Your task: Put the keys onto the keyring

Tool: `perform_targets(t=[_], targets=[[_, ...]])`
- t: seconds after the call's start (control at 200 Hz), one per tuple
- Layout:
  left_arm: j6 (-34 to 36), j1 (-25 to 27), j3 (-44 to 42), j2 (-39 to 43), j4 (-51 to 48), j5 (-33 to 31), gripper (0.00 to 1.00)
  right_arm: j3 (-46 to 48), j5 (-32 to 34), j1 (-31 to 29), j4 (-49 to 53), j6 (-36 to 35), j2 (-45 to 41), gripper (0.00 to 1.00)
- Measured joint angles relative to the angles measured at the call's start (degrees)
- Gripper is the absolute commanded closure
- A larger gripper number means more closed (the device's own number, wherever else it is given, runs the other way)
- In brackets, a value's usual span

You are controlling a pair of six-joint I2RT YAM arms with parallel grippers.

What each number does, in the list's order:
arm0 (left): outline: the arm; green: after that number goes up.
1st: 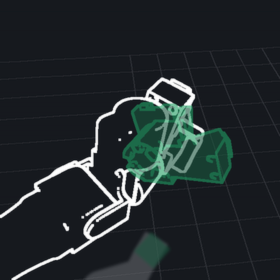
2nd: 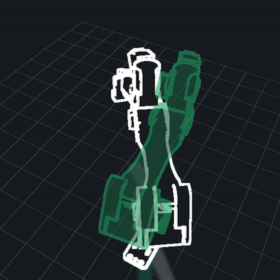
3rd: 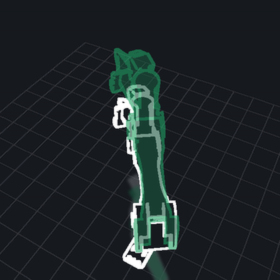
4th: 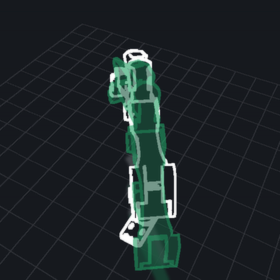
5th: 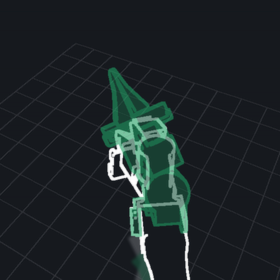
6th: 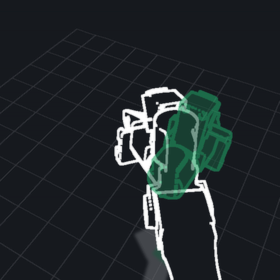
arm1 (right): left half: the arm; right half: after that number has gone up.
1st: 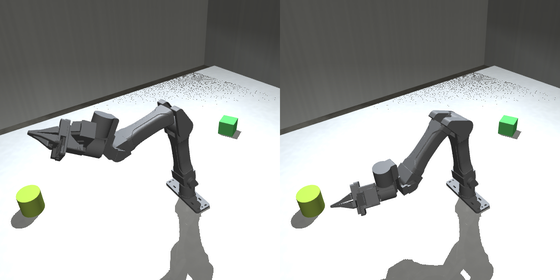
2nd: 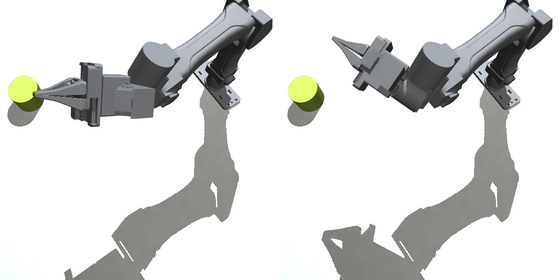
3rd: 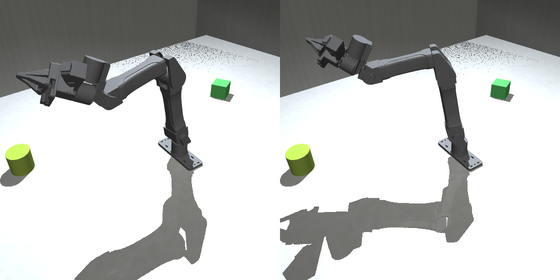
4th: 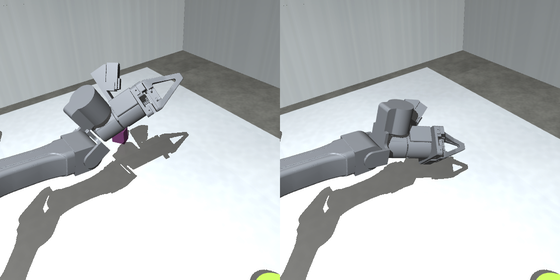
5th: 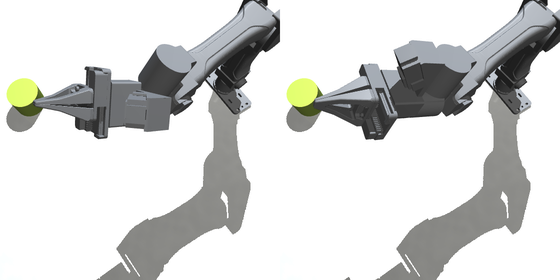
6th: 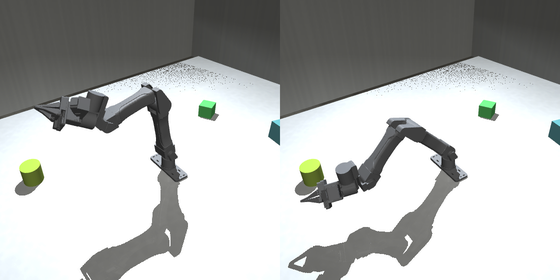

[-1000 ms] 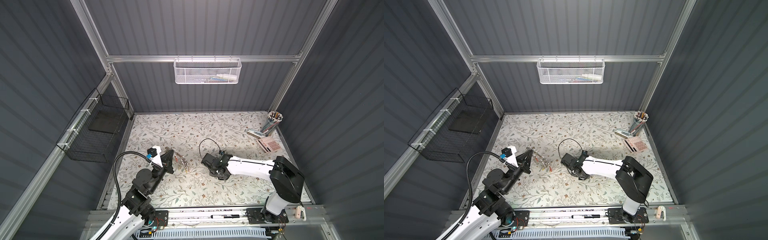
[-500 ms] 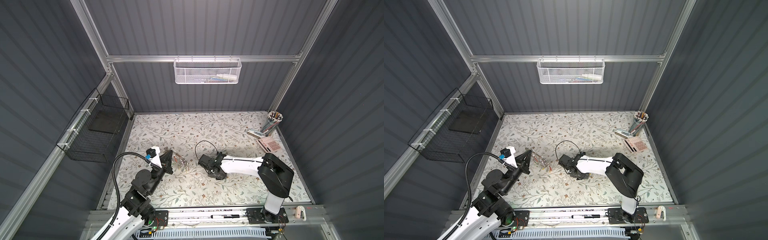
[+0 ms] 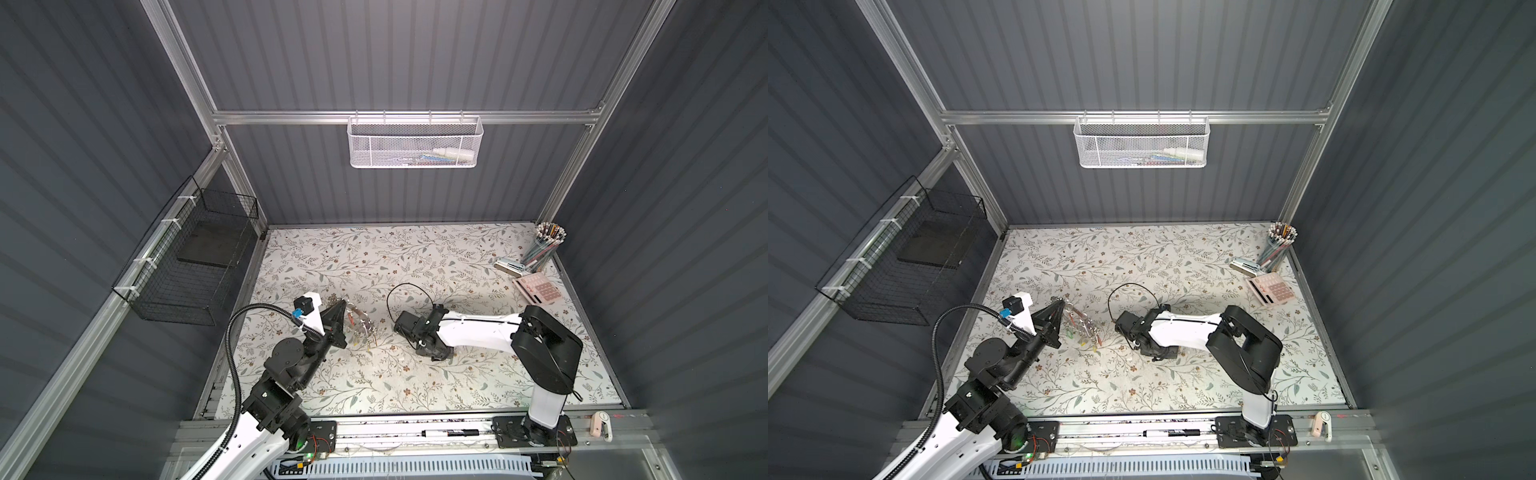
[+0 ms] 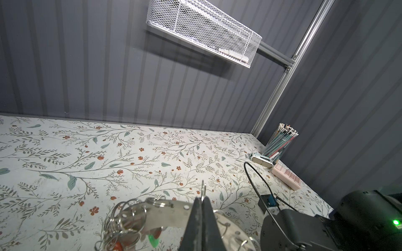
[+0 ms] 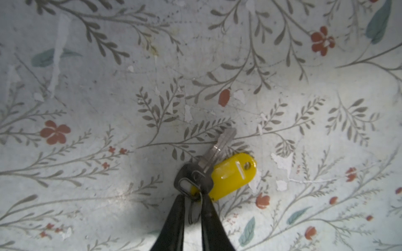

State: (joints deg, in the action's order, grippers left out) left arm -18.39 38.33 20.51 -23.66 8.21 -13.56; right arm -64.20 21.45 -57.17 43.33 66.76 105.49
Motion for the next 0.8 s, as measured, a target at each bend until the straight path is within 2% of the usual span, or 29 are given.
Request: perform_targets(t=[0.8], targets=[[0.0, 0.0, 0.0, -0.3, 0.6, 0.0, 1.0, 0.0, 1.1, -0.8, 0.9, 1.1, -1.2, 0.87]])
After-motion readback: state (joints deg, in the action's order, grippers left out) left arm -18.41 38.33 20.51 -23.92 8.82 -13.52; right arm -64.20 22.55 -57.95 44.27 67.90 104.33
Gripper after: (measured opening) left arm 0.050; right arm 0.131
